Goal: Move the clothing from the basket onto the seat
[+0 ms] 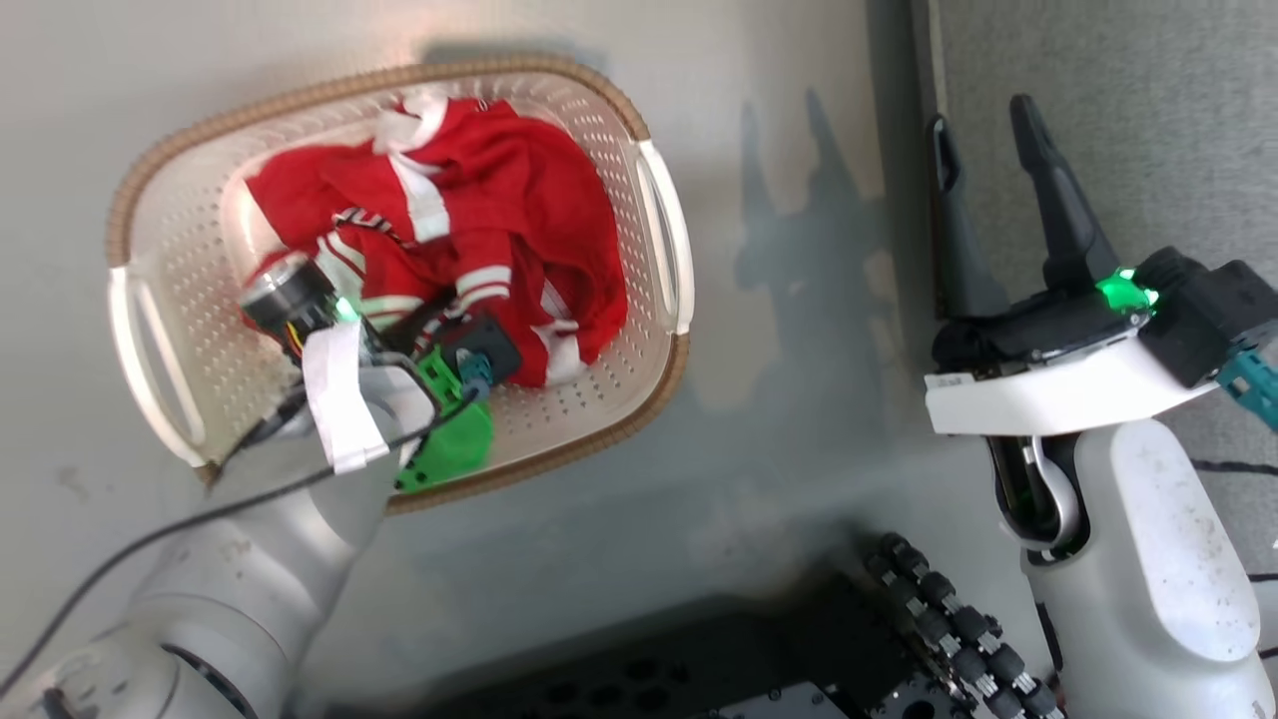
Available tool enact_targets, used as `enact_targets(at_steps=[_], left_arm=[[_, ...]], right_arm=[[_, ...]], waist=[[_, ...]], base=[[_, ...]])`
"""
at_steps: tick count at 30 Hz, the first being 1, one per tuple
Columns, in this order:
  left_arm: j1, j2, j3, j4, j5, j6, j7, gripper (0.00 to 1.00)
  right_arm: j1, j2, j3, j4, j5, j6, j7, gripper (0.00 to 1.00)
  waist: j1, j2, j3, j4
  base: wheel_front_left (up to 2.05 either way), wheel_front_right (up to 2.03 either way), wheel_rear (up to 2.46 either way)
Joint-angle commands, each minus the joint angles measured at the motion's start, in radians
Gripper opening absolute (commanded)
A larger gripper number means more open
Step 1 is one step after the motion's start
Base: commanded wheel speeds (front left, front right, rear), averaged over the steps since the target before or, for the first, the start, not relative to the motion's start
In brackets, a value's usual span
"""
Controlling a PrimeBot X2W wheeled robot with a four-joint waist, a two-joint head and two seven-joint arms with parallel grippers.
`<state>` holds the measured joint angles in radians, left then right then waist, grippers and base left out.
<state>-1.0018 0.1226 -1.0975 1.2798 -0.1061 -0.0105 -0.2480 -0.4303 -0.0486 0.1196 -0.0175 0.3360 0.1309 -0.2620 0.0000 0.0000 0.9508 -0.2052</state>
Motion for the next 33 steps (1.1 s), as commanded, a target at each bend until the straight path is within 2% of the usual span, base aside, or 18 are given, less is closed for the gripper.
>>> enact_targets(at_steps=[1, 7, 19, 27, 33], left_arm=[[0.032, -0.009, 0.012, -0.007, -0.018, -0.003, -0.011, 0.00], [0.126, -0.041, 0.065, -0.082, -0.093, 0.009, -0.019, 0.00], [0.359, -0.055, 0.219, -0.318, -0.224, -0.005, -0.018, 0.00], [0.482, -0.044, 0.333, -0.467, -0.241, 0.008, -0.018, 0.00], [0.525, -0.048, 0.412, -0.587, -0.221, -0.001, -0.018, 0.00]], right_arm=[[0.025, -0.003, -0.002, 0.011, -0.009, 0.000, -0.005, 1.00], [0.090, -0.004, 0.005, 0.049, -0.054, 0.000, -0.005, 1.00], [0.249, -0.004, 0.029, 0.146, -0.117, 0.000, -0.005, 1.00], [0.341, -0.004, 0.040, 0.201, -0.111, 0.000, -0.005, 1.00], [0.390, -0.004, 0.040, 0.215, -0.106, 0.000, -0.005, 1.00]], waist=[[0.0000, 0.0000, -0.122, 0.037], [0.0000, 0.0000, -0.308, 0.094], [0.0000, 0.0000, -0.663, 0.170], [0.0000, 0.0000, -0.834, 0.173], [0.0000, 0.0000, -0.904, 0.175]], base=[[0.00, 0.00, 0.00], [0.00, 0.00, 0.00], [0.00, 0.00, 0.00], [0.00, 0.00, 0.00], [0.00, 0.00, 0.00]])
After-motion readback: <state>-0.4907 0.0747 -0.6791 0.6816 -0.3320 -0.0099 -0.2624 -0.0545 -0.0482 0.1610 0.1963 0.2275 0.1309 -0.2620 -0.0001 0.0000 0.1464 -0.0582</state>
